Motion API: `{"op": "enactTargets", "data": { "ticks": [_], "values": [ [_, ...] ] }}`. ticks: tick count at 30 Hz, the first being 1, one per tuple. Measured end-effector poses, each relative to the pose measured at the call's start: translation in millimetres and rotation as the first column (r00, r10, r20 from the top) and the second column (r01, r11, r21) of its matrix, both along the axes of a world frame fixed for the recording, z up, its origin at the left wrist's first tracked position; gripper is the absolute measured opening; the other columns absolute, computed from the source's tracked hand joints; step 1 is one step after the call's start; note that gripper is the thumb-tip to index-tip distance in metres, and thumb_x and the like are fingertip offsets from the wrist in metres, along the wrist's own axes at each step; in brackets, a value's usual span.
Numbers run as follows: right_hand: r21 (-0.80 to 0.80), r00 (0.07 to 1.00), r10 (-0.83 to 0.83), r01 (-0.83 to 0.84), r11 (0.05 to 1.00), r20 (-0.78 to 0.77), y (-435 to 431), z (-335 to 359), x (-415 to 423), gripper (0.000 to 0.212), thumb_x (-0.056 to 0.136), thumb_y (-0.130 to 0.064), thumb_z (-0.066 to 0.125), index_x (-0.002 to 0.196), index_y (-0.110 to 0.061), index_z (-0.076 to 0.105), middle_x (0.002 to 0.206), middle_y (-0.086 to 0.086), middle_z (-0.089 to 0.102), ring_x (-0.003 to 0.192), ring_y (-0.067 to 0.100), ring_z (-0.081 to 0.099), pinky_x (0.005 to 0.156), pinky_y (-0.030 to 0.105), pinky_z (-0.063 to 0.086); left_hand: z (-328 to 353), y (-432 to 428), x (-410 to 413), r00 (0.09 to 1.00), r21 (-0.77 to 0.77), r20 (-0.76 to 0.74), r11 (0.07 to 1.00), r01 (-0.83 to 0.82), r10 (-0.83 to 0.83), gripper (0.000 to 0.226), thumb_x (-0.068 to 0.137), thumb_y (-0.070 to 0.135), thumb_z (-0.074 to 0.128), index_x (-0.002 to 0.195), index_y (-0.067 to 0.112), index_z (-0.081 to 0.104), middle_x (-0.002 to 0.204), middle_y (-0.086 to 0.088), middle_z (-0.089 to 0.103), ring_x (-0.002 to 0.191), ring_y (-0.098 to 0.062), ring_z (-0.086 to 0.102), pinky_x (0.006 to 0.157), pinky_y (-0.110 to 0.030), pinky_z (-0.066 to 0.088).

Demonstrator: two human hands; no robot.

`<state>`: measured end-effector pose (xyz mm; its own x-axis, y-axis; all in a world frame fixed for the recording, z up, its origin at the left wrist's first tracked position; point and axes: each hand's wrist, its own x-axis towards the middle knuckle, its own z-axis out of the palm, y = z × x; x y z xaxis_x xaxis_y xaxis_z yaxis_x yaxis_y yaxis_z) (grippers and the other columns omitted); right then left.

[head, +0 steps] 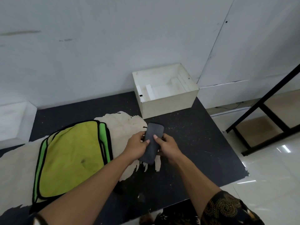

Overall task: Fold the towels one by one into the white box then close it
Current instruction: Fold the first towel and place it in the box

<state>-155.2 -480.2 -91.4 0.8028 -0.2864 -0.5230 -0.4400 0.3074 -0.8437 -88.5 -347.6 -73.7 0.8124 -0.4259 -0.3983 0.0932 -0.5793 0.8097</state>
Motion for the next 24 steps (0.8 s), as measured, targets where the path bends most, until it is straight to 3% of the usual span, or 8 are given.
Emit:
{"op": "enactTargets", "data": {
  "ticks": [4,7,9,11,13,16,18,24],
  "values": [
    [-0.038,0.993,-0.055,0.059,0.998,0.106,-14,22,3,0.022,0.097,-0.020,0.060,0.119,-0.016,0.060,0.112,0.003,0.070,0.100,0.020,0.068,0.072,0.033,0.059,26,-14,8,0.999,-0.102,0.024,0.994,0.046,-0.044,0.043,0.095,0.016,0.057,0.136,0.025,0.048,0.122,0.001,0.063,0.108,-0.018,0.062,0.091,-0.043,0.055],
    [-0.048,0.974,-0.093,0.106,0.993,0.208,-28,38,6,0.022,0.097,-0.015,0.059,0.119,-0.015,0.060,0.111,0.006,0.071,0.102,0.022,0.069,0.080,0.036,0.059,41,-27,13,0.996,-0.211,-0.073,0.977,0.034,-0.050,0.021,0.095,0.032,0.059,0.113,0.023,0.062,0.109,0.002,0.071,0.098,-0.016,0.069,0.090,-0.044,0.056],
    [-0.053,0.966,-0.102,0.118,0.992,0.237,-38,51,6,0.022,0.097,-0.015,0.060,0.119,-0.014,0.061,0.110,0.007,0.072,0.100,0.021,0.070,0.077,0.032,0.058,51,-36,16,0.991,-0.212,-0.121,0.977,0.030,-0.057,0.029,0.095,0.043,0.055,0.103,0.019,0.067,0.100,0.001,0.074,0.093,-0.017,0.071,0.088,-0.045,0.057],
    [-0.057,0.962,-0.113,0.131,0.990,0.251,-46,60,5,0.022,0.096,-0.016,0.061,0.118,-0.013,0.062,0.108,0.007,0.072,0.097,0.020,0.070,0.072,0.027,0.056,59,-45,19,0.995,-0.193,-0.081,0.980,0.039,-0.055,0.027,0.096,0.040,0.055,0.099,0.016,0.067,0.096,-0.001,0.074,0.089,-0.019,0.071,0.083,-0.047,0.058],
    [-0.058,0.959,-0.124,0.143,0.988,0.254,-51,65,3,0.023,0.095,-0.021,0.063,0.117,-0.012,0.063,0.108,0.007,0.072,0.097,0.020,0.070,0.071,0.030,0.058,64,-54,21,0.998,-0.193,-0.015,0.979,0.061,-0.065,0.022,0.096,0.037,0.056,0.101,0.018,0.064,0.096,-0.002,0.072,0.089,-0.020,0.070,0.079,-0.048,0.059],
    [-0.077,0.963,-0.113,0.135,0.988,0.246,-57,66,-1,0.027,0.094,-0.024,0.065,0.119,-0.013,0.061,0.111,0.007,0.071,0.100,0.022,0.069,0.084,0.043,0.059,70,-66,22,0.992,-0.193,0.088,0.975,0.109,-0.094,0.015,0.095,0.036,0.058,0.105,0.025,0.061,0.096,0.000,0.070,0.088,-0.017,0.069,0.079,-0.043,0.059],
    [-0.083,0.961,-0.121,0.146,0.986,0.250,-61,67,-1,0.028,0.094,-0.021,0.065,0.121,-0.014,0.060,0.111,0.006,0.071,0.100,0.021,0.070,0.084,0.041,0.059,72,-72,23,0.986,-0.195,0.128,0.973,0.127,-0.103,0.017,0.094,0.035,0.059,0.109,0.029,0.060,0.095,0.002,0.070,0.088,-0.016,0.069,0.080,-0.040,0.058],
    [-0.092,0.950,-0.184,0.213,0.973,0.251,-94,71,19,0.026,0.092,-0.012,0.066,0.117,-0.008,0.063,0.110,0.010,0.072,0.099,0.024,0.071,0.086,0.044,0.058,74,-90,33,0.969,-0.104,0.013,0.964,0.246,-0.246,0.038,0.090,0.039,0.064,0.122,0.021,0.053,0.113,-0.001,0.069,0.099,-0.018,0.068,0.088,-0.041,0.057]
  ]
}}
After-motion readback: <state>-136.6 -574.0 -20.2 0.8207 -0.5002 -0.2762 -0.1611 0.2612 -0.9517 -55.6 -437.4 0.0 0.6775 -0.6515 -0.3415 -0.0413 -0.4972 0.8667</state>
